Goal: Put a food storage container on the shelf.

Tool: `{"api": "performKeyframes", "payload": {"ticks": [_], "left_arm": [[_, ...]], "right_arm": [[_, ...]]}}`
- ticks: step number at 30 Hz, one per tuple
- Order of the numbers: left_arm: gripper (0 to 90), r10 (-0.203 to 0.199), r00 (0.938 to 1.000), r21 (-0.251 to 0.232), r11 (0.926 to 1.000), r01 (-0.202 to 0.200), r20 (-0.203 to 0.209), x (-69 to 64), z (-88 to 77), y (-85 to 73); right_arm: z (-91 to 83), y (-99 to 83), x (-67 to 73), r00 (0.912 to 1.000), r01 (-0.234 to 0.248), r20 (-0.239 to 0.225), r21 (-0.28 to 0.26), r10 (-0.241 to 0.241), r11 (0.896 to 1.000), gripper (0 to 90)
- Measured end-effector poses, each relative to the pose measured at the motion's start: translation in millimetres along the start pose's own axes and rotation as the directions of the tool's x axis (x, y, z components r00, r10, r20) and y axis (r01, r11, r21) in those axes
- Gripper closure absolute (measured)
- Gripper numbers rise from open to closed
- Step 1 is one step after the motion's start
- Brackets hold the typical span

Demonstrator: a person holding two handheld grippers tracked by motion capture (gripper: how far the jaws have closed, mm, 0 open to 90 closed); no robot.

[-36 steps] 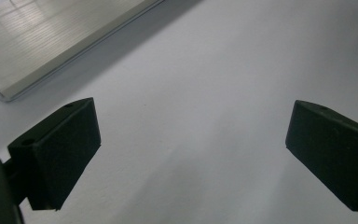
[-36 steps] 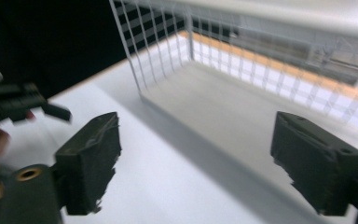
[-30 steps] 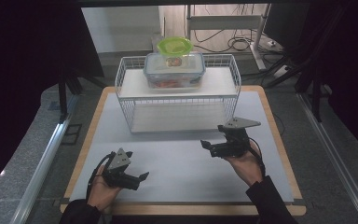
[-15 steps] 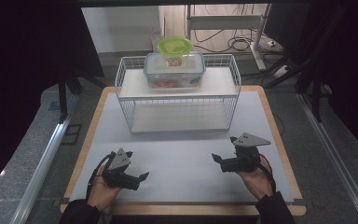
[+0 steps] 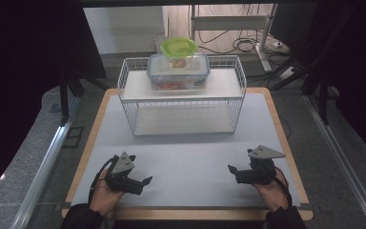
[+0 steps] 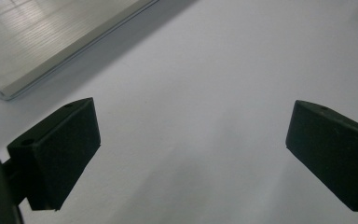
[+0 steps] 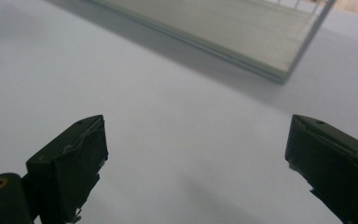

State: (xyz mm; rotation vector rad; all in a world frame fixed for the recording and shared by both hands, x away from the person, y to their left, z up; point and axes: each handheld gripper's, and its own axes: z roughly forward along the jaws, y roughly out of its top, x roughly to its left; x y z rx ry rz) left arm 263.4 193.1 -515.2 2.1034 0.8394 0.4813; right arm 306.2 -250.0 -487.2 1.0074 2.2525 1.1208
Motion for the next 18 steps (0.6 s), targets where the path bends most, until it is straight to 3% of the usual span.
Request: {"api": "performKeyframes", "payload": {"ticks": [7,13,18], "left_arm": [[2.6,0.002,1.0,0.017,0.9999,-0.002,-0.004,-0.5,3.4,-1.2],[2.5,0.005,1.0,0.032,0.9995,-0.005,-0.008,-0.4,5.5,-2.0],[2.5,0.006,0.9999,0.029,0.9996,-0.006,-0.009,0.0,5.4,-1.7]], "right_arm": [[3.6,-16.5,-5.5,0.9991,-0.041,-0.008,0.093,0.042,0.995,4.2],[12.2,-20.2,-1.2,0.9999,0.002,-0.014,0.167,0.001,0.986,3.5],[15.2,-22.1,-1.6,0.9999,0.006,-0.015,0.197,-0.003,0.98,3.4]]}}
